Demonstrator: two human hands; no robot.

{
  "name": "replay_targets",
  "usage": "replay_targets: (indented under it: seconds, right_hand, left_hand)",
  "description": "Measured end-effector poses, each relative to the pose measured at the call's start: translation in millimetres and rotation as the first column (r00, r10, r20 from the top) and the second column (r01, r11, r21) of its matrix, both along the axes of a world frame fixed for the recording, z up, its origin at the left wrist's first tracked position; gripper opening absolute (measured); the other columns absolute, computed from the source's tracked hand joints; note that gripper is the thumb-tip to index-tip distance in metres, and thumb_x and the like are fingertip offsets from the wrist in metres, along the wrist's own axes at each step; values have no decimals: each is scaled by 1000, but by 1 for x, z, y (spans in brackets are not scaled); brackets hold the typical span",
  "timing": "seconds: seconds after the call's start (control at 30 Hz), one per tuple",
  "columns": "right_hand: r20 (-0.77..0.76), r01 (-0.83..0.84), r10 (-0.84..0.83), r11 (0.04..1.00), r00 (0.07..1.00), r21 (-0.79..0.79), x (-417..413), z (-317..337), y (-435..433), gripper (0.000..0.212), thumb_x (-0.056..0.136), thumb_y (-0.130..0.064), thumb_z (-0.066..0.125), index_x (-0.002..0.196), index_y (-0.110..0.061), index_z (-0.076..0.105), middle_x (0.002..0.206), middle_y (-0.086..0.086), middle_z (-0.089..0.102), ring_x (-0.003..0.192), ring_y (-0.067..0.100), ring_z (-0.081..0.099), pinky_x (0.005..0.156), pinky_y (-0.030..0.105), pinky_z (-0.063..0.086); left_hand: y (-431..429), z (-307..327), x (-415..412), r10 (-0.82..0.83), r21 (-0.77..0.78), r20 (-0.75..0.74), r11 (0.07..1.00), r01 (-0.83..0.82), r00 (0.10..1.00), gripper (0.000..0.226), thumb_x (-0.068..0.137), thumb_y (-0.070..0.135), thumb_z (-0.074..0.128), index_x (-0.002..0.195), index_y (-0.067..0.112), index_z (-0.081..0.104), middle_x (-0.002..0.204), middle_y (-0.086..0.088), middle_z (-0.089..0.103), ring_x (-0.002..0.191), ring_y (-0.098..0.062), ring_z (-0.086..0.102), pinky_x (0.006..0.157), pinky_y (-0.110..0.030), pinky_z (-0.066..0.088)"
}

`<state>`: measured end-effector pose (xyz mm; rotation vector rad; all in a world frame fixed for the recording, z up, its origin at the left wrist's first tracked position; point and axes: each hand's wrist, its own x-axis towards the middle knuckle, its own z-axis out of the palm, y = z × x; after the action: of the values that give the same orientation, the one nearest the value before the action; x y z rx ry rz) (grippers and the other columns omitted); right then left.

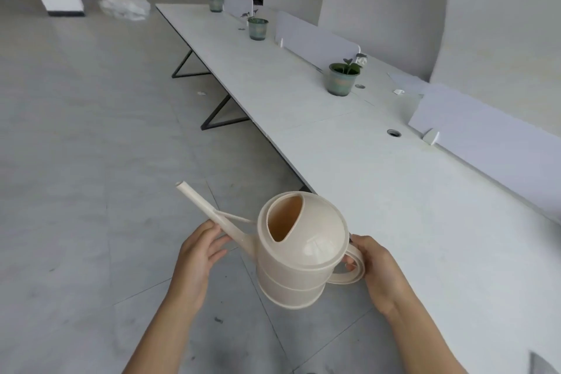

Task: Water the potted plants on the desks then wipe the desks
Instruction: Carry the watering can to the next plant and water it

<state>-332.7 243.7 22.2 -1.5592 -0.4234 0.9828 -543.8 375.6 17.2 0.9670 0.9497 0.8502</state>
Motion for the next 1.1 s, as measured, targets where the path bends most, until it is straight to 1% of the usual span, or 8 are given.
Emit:
replay_targets:
  seconds: [0.17, 0.33, 0.43, 0.63, 0.7, 0.87, 1.0, 1.1]
  right_hand:
    - [-9, 26, -26, 999, 1000, -21, -9, -4, 51, 33, 90, -16, 42, 57, -13, 48, 41, -6, 49, 55, 15, 39, 61, 29, 30]
    - [17, -37, 39, 997, 999, -63, 8, -10, 110, 35, 92, -21, 41, 59, -13, 50, 42, -7, 51, 56, 15, 40, 63, 30, 31]
    - [12, -70, 70, 996, 997, -57, 28, -15, 153, 32, 92, -23, 41, 62, -14, 51, 45, -8, 50, 59, 15, 41, 64, 30, 31]
    - [-3, -95, 95, 993, 995, -65, 64, -10, 243, 44, 93, -25, 39, 51, -14, 48, 40, -6, 52, 55, 15, 40, 63, 28, 31]
    - [-7, -124, 124, 990, 992, -60, 75, -4, 270, 50, 93, -26, 38, 46, -16, 50, 41, -5, 52, 53, 15, 43, 60, 27, 34]
    - [9, -100, 101, 991, 995, -88, 99, 5, 320, 59, 92, -27, 40, 34, -20, 47, 37, -5, 50, 58, 18, 42, 73, 31, 32]
    - [-16, -53, 51, 995, 999, -88, 117, 4, 356, 42, 91, -24, 43, 49, -16, 45, 38, -9, 48, 61, 18, 38, 68, 29, 32]
    - [-1, -23, 23, 994, 1000, -105, 128, 1, 383, 30, 90, -22, 44, 62, -15, 54, 42, -11, 53, 63, 17, 50, 67, 29, 36]
  left_hand:
    - [39, -9, -10, 13, -17, -10, 1000, -13, 1000, 30, 96, 18, 40, 122, 19, 54, 116, 3, 62, 110, -14, 57, 94, -36, 40]
    - [89, -16, 1, 20, -24, -27, 999, -20, 999, 28, 96, 18, 39, 120, 23, 53, 120, 3, 60, 114, -18, 55, 97, -38, 40]
    - [128, -17, 16, 1, -9, -60, 1000, -1, 998, 24, 96, 19, 39, 110, 28, 56, 113, 8, 61, 112, -16, 56, 99, -40, 40]
    - [210, -14, 45, 11, 24, -98, 1000, -8, 995, 24, 97, 18, 37, 109, 22, 58, 111, 8, 63, 113, -19, 56, 97, -39, 40]
    - [233, -12, 58, 31, 36, -89, 999, -28, 996, 26, 97, 18, 37, 116, 19, 56, 113, 6, 62, 115, -20, 55, 99, -39, 39]
    - [282, -8, 88, 61, 24, -37, 998, -60, 997, 25, 96, 18, 39, 116, 20, 54, 115, 2, 61, 115, -21, 54, 97, -39, 39]
    - [324, -8, 107, 50, 28, -9, 998, -50, 999, 27, 96, 18, 40, 119, 24, 53, 114, 8, 61, 113, -18, 55, 100, -41, 39]
    - [359, -14, 121, 22, 18, -6, 1000, -21, 1000, 29, 95, 18, 40, 121, 25, 52, 116, 8, 61, 114, -18, 55, 101, -42, 40]
